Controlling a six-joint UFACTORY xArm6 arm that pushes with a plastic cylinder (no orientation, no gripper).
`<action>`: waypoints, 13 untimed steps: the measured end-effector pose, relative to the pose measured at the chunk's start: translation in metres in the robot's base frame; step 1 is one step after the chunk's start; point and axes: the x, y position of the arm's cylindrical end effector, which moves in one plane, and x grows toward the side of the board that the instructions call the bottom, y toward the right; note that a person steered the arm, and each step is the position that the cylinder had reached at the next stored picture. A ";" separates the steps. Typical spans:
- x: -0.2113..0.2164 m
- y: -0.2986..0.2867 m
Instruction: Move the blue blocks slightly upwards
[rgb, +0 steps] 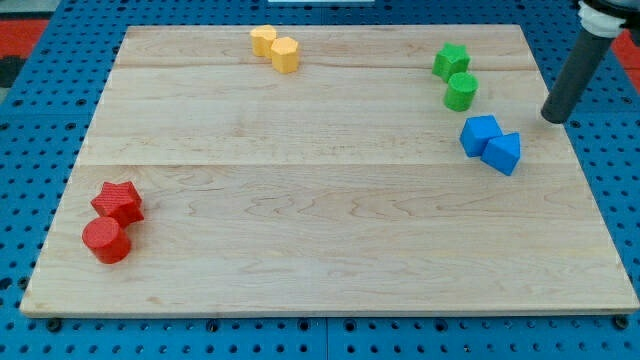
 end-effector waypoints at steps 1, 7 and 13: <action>0.004 0.012; 0.086 -0.068; 0.029 -0.081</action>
